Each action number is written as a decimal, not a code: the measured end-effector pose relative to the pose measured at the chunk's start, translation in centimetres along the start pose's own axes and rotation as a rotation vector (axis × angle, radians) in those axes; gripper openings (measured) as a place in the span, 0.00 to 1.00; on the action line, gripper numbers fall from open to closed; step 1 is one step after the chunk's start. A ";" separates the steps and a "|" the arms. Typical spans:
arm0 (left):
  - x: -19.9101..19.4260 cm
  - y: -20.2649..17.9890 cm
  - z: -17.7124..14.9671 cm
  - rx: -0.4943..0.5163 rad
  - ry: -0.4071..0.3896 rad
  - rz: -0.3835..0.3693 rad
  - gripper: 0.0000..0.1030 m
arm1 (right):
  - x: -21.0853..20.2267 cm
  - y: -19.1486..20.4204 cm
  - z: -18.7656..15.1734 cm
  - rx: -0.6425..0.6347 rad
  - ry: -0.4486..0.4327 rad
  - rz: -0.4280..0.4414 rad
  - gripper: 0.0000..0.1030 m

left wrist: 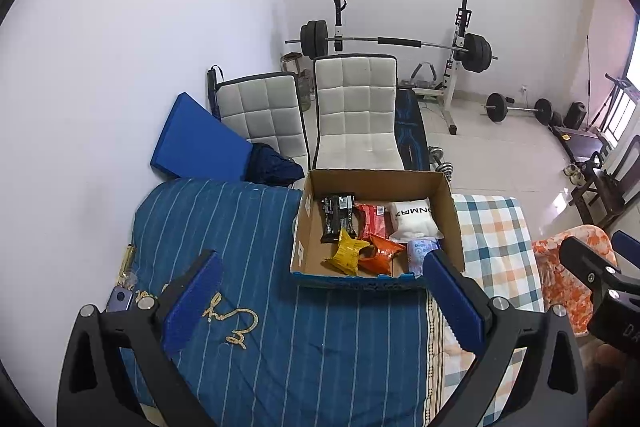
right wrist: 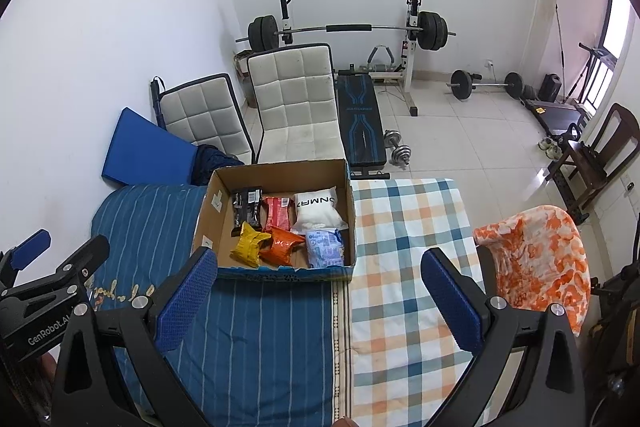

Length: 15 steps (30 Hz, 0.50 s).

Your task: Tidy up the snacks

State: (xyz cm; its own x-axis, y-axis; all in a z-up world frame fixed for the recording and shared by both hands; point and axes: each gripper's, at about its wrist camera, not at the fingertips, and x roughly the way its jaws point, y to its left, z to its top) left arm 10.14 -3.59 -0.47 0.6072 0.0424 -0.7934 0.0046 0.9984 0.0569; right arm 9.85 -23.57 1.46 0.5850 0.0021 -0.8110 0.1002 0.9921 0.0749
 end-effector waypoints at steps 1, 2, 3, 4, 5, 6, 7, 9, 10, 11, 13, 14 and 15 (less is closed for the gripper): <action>0.0 0.0 0.0 0.001 -0.001 0.001 1.00 | 0.1 0.0 -0.1 -0.003 0.000 -0.001 1.00; 0.0 0.0 0.0 0.001 -0.002 0.002 1.00 | 0.1 0.0 -0.1 -0.005 0.000 -0.003 1.00; 0.0 0.0 -0.1 0.000 -0.002 0.001 1.00 | 0.0 0.1 -0.1 -0.006 0.000 -0.001 1.00; 0.0 0.0 -0.1 0.000 -0.002 0.000 1.00 | 0.1 0.0 -0.1 -0.005 0.001 0.000 1.00; -0.1 0.0 -0.1 0.000 -0.003 0.001 1.00 | 0.0 0.2 -0.2 -0.008 0.001 0.002 1.00; 0.0 0.0 -0.1 0.003 -0.002 0.002 1.00 | 0.1 0.1 -0.3 -0.008 0.002 0.001 1.00; -0.1 0.0 -0.1 0.003 -0.003 0.003 1.00 | 0.0 0.2 -0.3 -0.010 0.002 0.003 1.00; -0.1 0.0 -0.2 0.002 -0.003 0.002 1.00 | 0.0 0.4 -0.4 -0.014 0.002 0.004 1.00; -0.1 0.0 -0.2 0.001 -0.003 0.002 1.00 | 0.0 0.3 -0.4 -0.015 0.003 0.004 1.00; -0.1 0.0 -0.2 0.002 -0.002 0.001 1.00 | 0.0 0.2 -0.5 -0.014 0.004 0.007 1.00; -0.1 0.0 -0.2 0.002 -0.002 0.002 1.00 | 0.0 0.3 -0.4 -0.016 0.004 0.005 1.00; -0.1 0.0 -0.2 0.002 -0.001 0.001 1.00 | 0.0 0.3 -0.4 -0.015 0.004 0.005 1.00; -0.1 0.0 -0.2 0.002 0.002 0.000 1.00 | 0.0 0.4 -0.4 -0.014 0.004 0.005 1.00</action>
State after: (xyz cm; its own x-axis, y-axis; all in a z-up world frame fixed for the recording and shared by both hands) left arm 9.91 -3.57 -0.57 0.6058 0.0428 -0.7945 0.0062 0.9983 0.0585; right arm 9.57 -23.17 1.28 0.5826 0.0076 -0.8127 0.0861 0.9938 0.0710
